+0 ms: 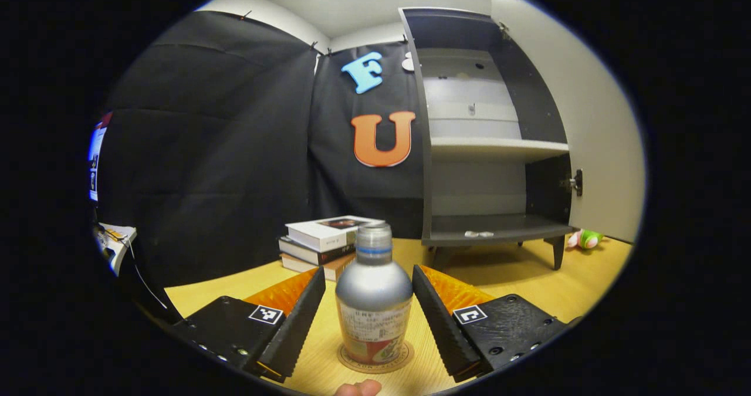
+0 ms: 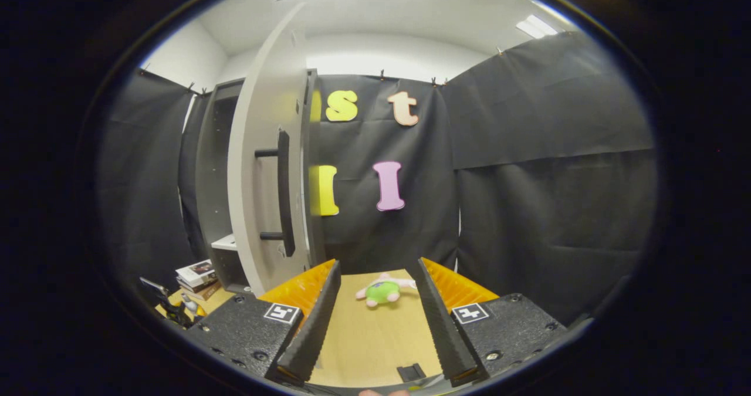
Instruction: Open the cabinet door with the right hand, grasp the bottle in the cabinet with the left hand and place it on the coaster, then close the cabinet door with the right hand.
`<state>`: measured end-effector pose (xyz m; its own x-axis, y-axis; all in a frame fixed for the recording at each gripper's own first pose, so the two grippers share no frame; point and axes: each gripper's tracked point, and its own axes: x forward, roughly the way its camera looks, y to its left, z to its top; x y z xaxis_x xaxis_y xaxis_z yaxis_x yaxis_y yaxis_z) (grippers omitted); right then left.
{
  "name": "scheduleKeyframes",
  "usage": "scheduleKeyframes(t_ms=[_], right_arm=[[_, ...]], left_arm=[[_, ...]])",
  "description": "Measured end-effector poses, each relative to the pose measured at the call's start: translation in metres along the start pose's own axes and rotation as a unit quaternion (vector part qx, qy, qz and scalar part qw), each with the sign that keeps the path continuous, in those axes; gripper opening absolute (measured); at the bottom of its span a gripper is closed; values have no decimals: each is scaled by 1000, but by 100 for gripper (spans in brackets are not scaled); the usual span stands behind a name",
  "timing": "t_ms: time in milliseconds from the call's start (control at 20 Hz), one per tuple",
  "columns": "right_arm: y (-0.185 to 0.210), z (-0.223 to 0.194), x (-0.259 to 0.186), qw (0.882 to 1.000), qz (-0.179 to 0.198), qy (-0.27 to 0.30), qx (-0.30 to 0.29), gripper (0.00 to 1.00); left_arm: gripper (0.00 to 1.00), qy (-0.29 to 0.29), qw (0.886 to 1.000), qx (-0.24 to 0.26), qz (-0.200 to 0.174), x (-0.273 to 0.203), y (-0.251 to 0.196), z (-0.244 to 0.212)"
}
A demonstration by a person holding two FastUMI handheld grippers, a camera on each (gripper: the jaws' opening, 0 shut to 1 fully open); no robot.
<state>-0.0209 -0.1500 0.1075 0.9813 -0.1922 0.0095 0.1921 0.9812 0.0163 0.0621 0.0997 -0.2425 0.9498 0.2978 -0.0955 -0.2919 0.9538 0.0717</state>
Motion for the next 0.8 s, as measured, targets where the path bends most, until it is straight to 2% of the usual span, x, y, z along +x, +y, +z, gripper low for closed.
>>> scheduleKeyframes(t_ms=[350,600,650,700,800], right_arm=[[6,9,14,999,23,-29,19,80],[7,12,27,998,45,-41,18,80],[8,12,31,998,49,-41,19,80],[8,13,35,998,51,-42,20,81],[7,14,42,997,50,-47,23,80]], left_arm=[[91,-36,999,23,-33,-9,-11,82],[93,-23,998,32,-54,-31,-31,138],[82,-18,998,32,-60,-37,-37,150],[93,-15,997,32,-68,-42,-44,160],[93,-15,996,32,-85,-47,-53,182]])
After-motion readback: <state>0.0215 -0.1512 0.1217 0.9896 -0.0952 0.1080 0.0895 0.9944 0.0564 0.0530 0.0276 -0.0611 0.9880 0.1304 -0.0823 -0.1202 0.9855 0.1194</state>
